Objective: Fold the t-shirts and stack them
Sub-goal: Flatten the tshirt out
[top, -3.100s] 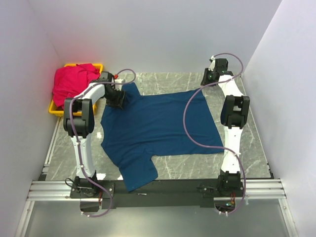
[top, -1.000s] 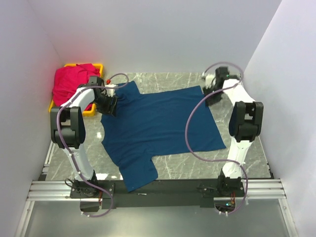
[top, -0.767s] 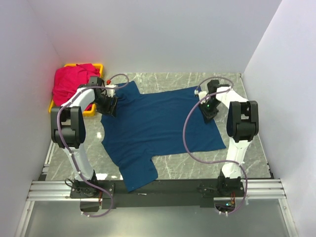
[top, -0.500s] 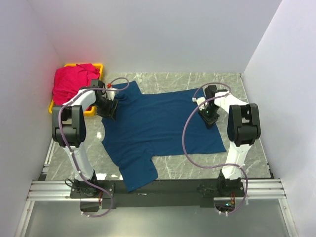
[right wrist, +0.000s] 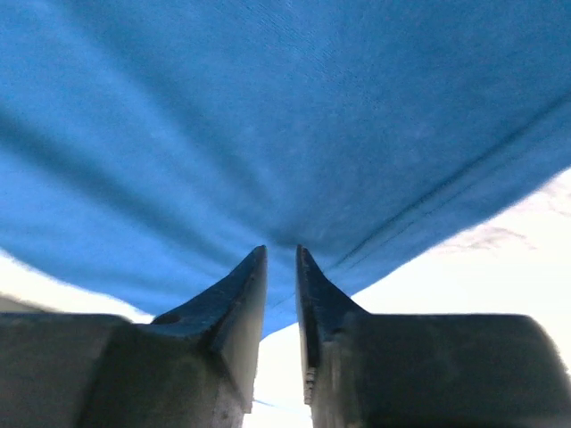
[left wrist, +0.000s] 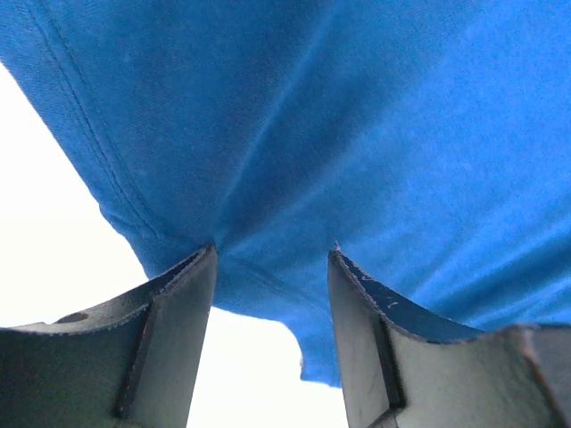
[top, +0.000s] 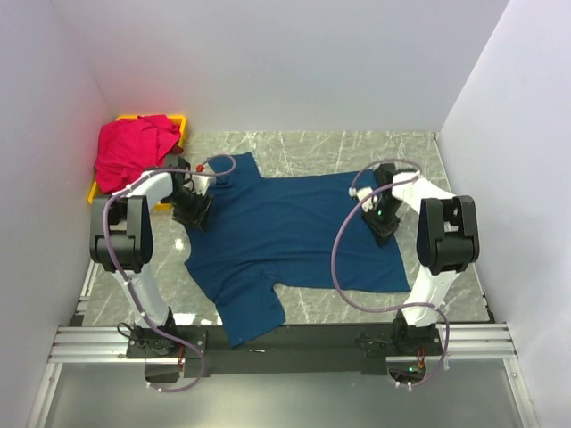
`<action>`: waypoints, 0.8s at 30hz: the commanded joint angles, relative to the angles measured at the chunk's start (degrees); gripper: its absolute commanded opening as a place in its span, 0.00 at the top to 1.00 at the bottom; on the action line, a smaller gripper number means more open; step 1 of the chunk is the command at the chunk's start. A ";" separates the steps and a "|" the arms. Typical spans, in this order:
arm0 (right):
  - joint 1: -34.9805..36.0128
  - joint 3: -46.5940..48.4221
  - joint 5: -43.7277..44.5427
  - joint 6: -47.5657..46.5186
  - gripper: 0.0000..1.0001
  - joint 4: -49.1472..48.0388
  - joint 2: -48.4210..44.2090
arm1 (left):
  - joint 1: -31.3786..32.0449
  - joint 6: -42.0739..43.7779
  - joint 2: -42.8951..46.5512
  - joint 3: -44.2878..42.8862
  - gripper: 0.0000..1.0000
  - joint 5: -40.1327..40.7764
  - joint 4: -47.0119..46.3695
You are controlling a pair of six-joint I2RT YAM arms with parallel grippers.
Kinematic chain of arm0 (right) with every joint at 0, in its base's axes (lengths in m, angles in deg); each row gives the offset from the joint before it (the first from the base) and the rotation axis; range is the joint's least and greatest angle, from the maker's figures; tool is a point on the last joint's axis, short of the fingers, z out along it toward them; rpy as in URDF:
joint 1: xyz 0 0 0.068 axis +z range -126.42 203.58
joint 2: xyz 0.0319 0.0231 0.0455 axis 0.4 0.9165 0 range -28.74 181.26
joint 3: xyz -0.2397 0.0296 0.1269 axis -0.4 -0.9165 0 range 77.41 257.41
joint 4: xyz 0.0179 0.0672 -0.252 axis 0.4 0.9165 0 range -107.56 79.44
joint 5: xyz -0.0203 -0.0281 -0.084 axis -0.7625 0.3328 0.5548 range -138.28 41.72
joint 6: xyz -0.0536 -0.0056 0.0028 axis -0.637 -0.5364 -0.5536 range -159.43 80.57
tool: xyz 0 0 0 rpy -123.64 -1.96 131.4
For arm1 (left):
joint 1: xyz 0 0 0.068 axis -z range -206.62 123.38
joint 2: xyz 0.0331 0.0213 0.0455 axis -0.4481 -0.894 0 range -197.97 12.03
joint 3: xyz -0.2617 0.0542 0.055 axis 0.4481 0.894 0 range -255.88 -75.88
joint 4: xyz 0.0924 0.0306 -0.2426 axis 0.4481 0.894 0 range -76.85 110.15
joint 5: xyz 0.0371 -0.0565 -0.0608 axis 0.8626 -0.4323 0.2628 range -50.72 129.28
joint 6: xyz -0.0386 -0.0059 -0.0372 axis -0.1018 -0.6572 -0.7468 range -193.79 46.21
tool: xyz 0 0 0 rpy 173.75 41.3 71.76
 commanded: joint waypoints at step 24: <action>-9.26 50.17 -7.56 30.67 0.68 -16.97 26.03 | 0.32 -25.62 -28.63 -47.53 0.37 7.22 -13.97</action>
